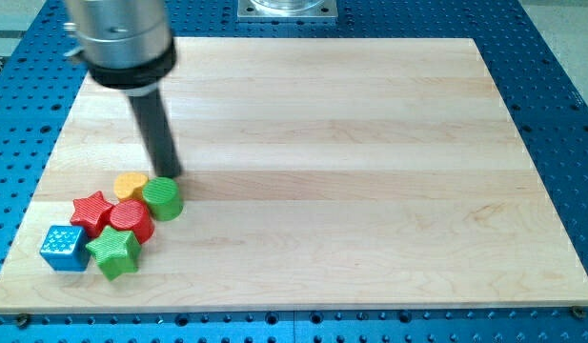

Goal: Move the triangle to the center of the board

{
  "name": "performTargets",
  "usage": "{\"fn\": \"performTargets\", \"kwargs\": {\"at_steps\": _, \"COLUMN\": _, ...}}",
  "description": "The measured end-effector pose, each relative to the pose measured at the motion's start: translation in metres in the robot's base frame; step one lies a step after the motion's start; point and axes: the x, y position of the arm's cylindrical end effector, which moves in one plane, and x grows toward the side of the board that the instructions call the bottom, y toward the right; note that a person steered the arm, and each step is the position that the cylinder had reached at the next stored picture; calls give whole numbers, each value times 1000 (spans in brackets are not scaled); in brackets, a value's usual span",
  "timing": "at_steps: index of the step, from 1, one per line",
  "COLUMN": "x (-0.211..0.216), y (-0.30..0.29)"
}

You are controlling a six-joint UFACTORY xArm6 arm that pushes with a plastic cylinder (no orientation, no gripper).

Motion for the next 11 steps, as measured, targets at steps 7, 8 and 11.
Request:
{"fn": "performTargets", "kwargs": {"at_steps": 7, "x": -247, "y": -104}}
{"fn": "performTargets", "kwargs": {"at_steps": 8, "x": -242, "y": -66}}
{"fn": "performTargets", "kwargs": {"at_steps": 11, "x": -178, "y": -43}}
